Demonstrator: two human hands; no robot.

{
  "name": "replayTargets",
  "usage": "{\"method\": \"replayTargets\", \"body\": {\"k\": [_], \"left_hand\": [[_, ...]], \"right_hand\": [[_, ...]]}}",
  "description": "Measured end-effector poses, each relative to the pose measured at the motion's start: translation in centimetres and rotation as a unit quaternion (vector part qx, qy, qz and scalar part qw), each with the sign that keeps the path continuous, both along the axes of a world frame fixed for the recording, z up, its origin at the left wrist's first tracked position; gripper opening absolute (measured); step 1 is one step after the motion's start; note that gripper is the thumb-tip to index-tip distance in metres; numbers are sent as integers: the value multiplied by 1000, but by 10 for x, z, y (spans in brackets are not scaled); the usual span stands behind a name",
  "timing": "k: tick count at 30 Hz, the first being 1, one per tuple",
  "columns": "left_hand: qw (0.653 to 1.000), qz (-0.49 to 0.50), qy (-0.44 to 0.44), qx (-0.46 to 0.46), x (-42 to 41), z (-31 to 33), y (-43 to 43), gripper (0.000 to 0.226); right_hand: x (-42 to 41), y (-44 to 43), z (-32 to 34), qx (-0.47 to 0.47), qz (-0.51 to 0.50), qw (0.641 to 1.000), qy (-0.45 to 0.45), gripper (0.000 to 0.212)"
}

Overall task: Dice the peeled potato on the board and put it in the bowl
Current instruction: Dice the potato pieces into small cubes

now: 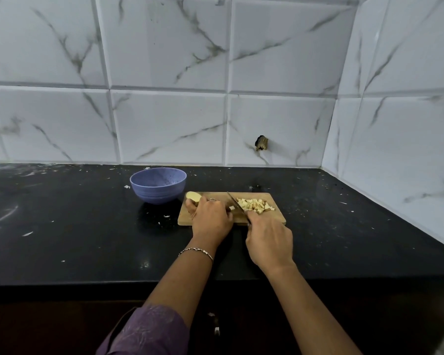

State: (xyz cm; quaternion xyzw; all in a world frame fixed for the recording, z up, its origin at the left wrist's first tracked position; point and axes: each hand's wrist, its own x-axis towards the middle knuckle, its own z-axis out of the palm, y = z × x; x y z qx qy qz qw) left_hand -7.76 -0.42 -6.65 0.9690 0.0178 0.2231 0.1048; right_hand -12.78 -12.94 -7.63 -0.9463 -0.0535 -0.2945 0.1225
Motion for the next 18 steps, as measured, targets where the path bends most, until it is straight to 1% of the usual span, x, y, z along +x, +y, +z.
{"method": "replayTargets", "body": {"k": [2, 6, 13, 18], "left_hand": [[1000, -2, 3, 2, 0, 0, 0, 29], [1000, -3, 5, -1, -1, 0, 0, 29], [1000, -7, 5, -15, -1, 0, 1, 28], [1000, -10, -1, -21, 0, 0, 1, 26]], "right_hand": [[0, -1, 0, 22, -1, 1000, 1, 41], [-3, -2, 3, 44, 12, 999, 4, 39], [-6, -1, 3, 22, 32, 999, 8, 32], [-2, 0, 2, 0, 43, 999, 11, 37]]}}
